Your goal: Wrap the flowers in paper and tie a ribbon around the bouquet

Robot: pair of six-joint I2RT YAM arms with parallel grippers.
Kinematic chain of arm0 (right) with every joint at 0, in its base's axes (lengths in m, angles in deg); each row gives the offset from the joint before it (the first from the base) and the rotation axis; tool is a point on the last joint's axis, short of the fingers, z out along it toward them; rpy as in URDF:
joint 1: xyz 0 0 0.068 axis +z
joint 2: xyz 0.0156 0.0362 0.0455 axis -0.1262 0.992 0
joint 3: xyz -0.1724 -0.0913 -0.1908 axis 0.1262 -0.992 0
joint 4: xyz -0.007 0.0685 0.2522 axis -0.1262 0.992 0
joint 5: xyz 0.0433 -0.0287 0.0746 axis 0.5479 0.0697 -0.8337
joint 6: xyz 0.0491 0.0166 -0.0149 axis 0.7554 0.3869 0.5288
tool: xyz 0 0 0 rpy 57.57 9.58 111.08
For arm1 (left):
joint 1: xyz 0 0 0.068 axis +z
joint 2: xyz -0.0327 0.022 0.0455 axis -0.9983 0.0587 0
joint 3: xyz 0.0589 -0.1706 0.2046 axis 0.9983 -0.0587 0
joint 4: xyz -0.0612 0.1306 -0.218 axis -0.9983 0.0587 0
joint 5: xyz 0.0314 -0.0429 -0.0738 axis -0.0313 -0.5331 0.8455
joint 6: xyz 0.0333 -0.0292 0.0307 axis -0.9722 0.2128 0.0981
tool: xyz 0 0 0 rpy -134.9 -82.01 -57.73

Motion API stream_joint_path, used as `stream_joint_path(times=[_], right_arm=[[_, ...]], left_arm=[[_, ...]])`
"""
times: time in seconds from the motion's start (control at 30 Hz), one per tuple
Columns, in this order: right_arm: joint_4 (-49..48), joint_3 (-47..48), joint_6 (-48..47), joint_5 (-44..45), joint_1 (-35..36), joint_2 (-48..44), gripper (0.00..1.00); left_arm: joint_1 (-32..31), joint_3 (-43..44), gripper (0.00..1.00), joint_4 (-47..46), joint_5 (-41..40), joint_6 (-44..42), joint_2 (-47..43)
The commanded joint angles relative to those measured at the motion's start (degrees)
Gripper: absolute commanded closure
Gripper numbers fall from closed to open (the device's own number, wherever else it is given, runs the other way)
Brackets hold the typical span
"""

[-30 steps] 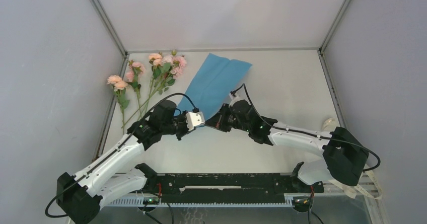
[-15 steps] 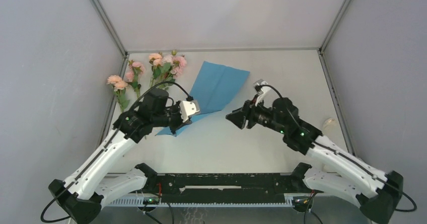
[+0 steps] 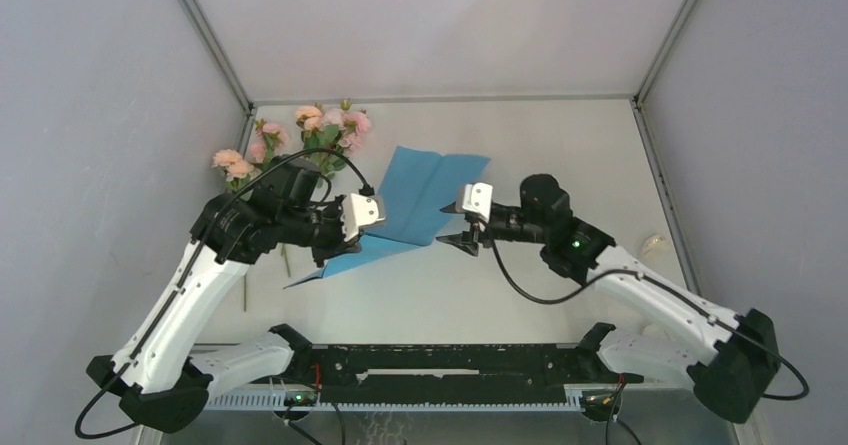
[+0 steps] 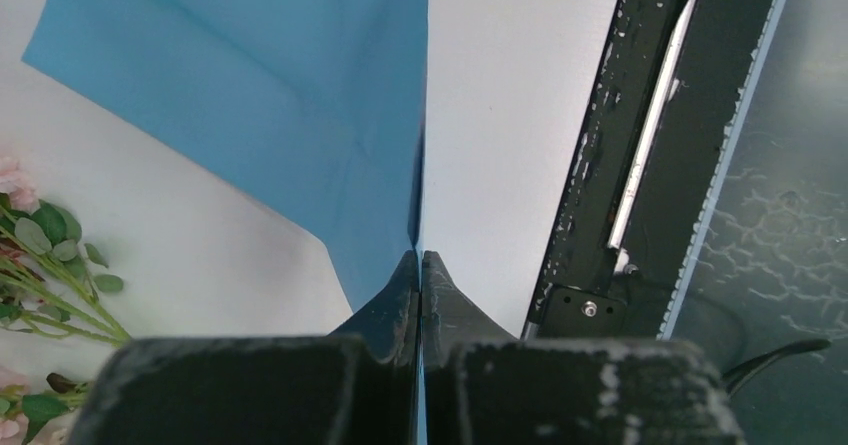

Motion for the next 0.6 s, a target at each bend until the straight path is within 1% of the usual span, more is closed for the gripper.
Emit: stream_joint_path(times=[0.0,0.1,0.23,0.37,0.4,0.5,0.57], right_arm=[[1.1,6.4,-11.9,-9.9,-0.4,5.9,0.37],[-0.5,7.8,-11.8,-13.1,0.0,8.7,0.36],[1.2,10.3,-11.6,-17.6,0.6,11.0,0.37],[-0.4,10.7,-8.8,-15.5,1.9,12.0,0.38],[-2.5,10.7,-8.2,-15.0,2.4,12.4,0.39],[-4.2,11.1,-6.4,-12.7,3.3,13.9,0.45],[-3.8,12.4,-4.9,-10.9,3.4,14.9,0.53]], left_arm=[[0.3,5.5,1.0,4.6,0.8,-0.4,2.3],[0.3,7.8,1.0,5.8,1.1,-0.4,3.7],[0.3,9.5,1.0,6.4,0.9,-0.3,5.4],[0.3,10.3,1.0,7.2,1.4,-1.0,6.2],[0.3,10.4,1.0,7.4,1.5,-1.3,6.3],[0.3,10.6,1.0,7.4,1.8,-1.4,6.8],[0.3,10.5,1.0,7.4,2.2,-1.5,7.0]])
